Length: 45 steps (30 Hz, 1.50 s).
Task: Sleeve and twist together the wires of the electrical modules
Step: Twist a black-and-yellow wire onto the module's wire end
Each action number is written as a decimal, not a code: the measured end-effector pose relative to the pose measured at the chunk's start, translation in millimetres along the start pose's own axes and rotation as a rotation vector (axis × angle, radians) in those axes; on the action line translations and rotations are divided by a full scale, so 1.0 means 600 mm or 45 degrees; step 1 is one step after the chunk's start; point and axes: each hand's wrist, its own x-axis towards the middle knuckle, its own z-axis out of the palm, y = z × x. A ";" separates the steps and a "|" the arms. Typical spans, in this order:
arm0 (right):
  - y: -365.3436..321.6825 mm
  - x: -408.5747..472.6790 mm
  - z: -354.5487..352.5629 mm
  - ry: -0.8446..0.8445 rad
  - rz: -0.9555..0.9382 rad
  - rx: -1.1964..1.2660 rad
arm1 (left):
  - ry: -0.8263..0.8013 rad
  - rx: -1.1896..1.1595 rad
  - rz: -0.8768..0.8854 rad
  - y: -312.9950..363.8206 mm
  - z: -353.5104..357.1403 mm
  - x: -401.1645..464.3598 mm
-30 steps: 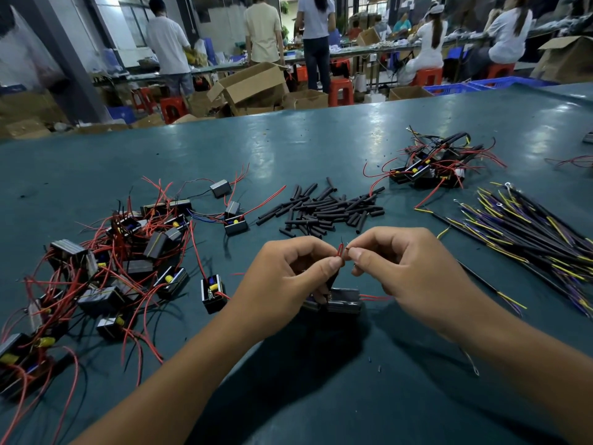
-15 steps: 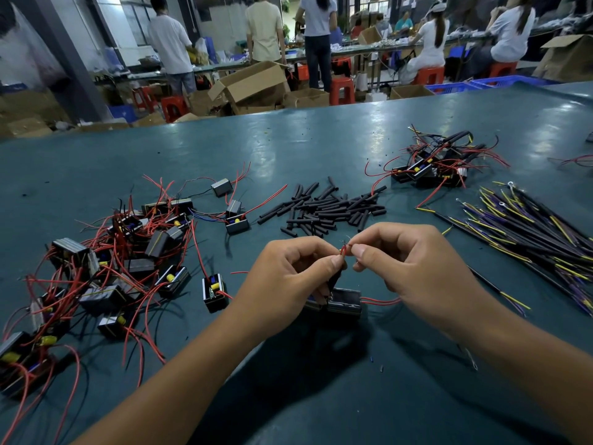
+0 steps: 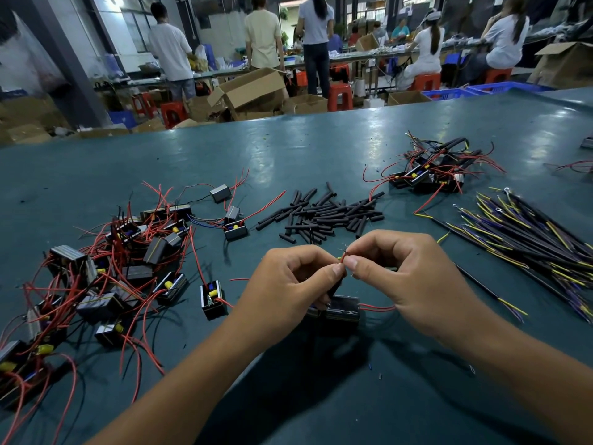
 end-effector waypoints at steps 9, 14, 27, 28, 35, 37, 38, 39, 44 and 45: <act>0.001 0.001 -0.005 -0.030 -0.105 -0.121 | 0.302 0.562 0.483 0.031 0.002 -0.007; 0.003 0.001 -0.005 -0.027 -0.150 -0.195 | 0.308 0.675 0.512 0.037 0.001 -0.007; -0.017 -0.009 -0.001 -0.018 -0.433 -0.531 | 0.215 0.296 0.129 0.048 0.004 -0.012; -0.019 -0.010 -0.001 -0.017 -0.455 -0.568 | 0.227 0.258 0.095 0.047 0.005 -0.012; -0.014 -0.006 -0.004 0.004 -0.345 -0.425 | 0.106 0.222 0.130 0.036 -0.006 -0.010; -0.010 -0.004 -0.007 0.006 -0.292 -0.375 | 0.053 0.262 0.124 0.030 -0.012 -0.008; -0.008 -0.003 -0.008 0.005 -0.270 -0.361 | 0.030 0.284 0.123 0.026 -0.013 -0.007; -0.007 -0.003 -0.009 0.004 -0.251 -0.357 | 0.014 0.299 0.128 0.022 -0.014 -0.006; -0.006 -0.002 -0.012 0.015 -0.224 -0.368 | -0.006 0.277 0.127 0.010 -0.012 -0.003; -0.006 -0.002 -0.012 0.017 -0.225 -0.370 | -0.011 0.266 0.131 0.009 -0.011 -0.003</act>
